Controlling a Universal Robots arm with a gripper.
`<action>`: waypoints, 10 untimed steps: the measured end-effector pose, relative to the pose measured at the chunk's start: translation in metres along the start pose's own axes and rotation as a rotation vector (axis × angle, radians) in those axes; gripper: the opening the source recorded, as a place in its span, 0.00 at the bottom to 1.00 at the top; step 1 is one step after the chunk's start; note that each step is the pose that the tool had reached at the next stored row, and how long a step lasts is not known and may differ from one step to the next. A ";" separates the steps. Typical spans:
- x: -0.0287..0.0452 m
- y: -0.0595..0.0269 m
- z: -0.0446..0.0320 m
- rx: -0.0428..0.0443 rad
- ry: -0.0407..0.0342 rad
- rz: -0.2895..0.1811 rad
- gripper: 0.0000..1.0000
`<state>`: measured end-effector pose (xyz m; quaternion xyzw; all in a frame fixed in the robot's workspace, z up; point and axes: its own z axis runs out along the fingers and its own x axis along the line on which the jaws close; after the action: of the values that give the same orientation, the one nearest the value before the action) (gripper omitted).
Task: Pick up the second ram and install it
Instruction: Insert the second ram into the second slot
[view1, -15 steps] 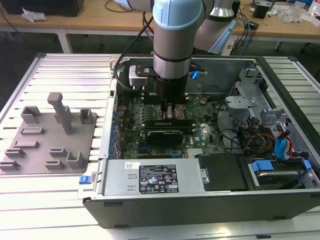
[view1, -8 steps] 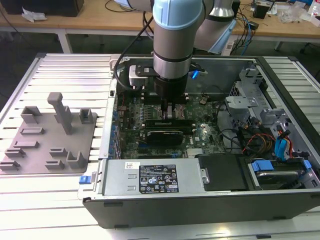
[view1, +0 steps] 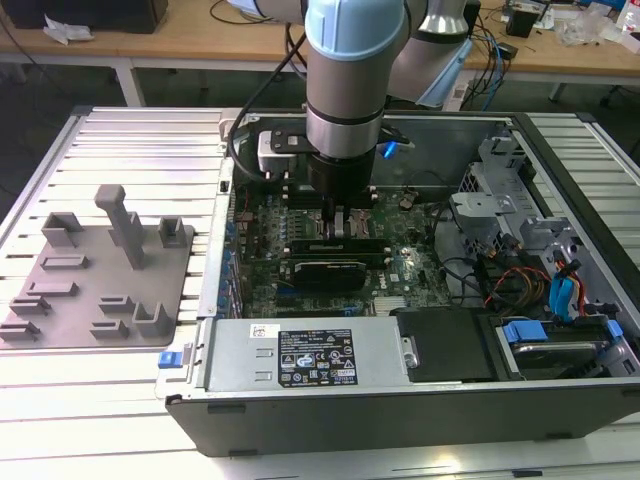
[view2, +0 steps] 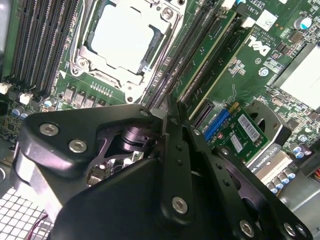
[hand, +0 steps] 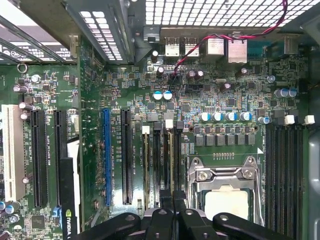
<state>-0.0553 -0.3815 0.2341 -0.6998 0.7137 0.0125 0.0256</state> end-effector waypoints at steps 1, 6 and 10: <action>0.0000 0.0000 0.0004 0.0000 -0.0001 0.000 0.09; 0.0000 0.0000 0.0011 0.0000 -0.0003 0.000 0.09; 0.0001 0.0000 0.0019 0.0000 -0.0001 0.000 0.09</action>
<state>-0.0554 -0.3815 0.2322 -0.6998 0.7138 0.0125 0.0256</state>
